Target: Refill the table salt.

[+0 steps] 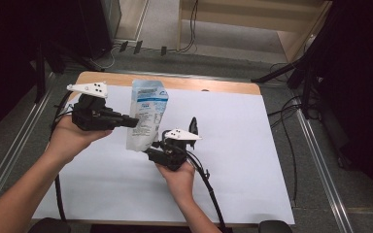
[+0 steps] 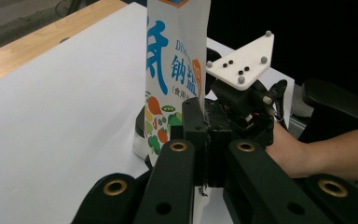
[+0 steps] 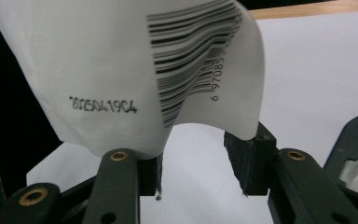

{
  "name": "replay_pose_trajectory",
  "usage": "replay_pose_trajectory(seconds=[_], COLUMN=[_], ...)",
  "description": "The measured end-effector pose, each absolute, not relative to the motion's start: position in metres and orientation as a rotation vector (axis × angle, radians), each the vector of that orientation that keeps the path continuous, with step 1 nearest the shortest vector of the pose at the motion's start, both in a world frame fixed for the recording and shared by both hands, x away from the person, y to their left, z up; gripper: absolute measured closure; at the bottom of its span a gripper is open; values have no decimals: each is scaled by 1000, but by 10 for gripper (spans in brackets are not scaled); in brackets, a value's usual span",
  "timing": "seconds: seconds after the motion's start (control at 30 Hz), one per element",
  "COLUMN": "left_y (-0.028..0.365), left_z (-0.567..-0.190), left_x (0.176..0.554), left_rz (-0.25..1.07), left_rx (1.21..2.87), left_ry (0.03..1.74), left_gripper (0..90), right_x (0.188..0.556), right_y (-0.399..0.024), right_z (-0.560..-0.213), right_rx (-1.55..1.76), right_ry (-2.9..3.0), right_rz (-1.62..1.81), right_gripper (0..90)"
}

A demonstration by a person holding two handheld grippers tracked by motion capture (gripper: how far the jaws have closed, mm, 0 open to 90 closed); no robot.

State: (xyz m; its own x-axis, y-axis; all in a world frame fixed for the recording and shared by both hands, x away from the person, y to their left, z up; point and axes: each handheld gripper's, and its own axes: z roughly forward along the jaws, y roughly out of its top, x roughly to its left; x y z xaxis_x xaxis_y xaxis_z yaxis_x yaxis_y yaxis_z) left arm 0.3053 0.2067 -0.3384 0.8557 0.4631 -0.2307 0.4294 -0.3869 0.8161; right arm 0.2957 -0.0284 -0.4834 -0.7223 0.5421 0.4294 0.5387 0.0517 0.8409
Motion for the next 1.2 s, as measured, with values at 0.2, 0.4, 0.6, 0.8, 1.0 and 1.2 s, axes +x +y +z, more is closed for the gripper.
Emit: replay_pose_trajectory(seconds=[0.2, 0.4, 0.6, 0.8, 1.0, 1.2], left_y=[213, 226, 246, 257, 261, 257], left_z=[-336, -332, -347, -366, -382, -398], left_x=[307, 310, 327, 347, 371, 391], left_rz=[35, 79, 128, 156, 168, 168], left_rx=[1994, 1977, 1962, 1962, 1943, 1924], left_ry=[658, 699, 792, 865, 912, 957], left_gripper=[900, 900, 900, 900, 900, 900], right_x=[293, 287, 279, 276, 270, 269], right_y=[-25, -28, -37, -63, -94, -113], right_z=[-486, -483, -475, -467, -464, -466], right_rx=[1164, 1118, 1050, 1017, 927, 908], right_ry=[2339, 2391, 2452, 2485, 2509, 2540], right_rz=[1795, 1743, 1681, 1652, 1595, 1534], right_gripper=[578, 571, 561, 549, 545, 545])
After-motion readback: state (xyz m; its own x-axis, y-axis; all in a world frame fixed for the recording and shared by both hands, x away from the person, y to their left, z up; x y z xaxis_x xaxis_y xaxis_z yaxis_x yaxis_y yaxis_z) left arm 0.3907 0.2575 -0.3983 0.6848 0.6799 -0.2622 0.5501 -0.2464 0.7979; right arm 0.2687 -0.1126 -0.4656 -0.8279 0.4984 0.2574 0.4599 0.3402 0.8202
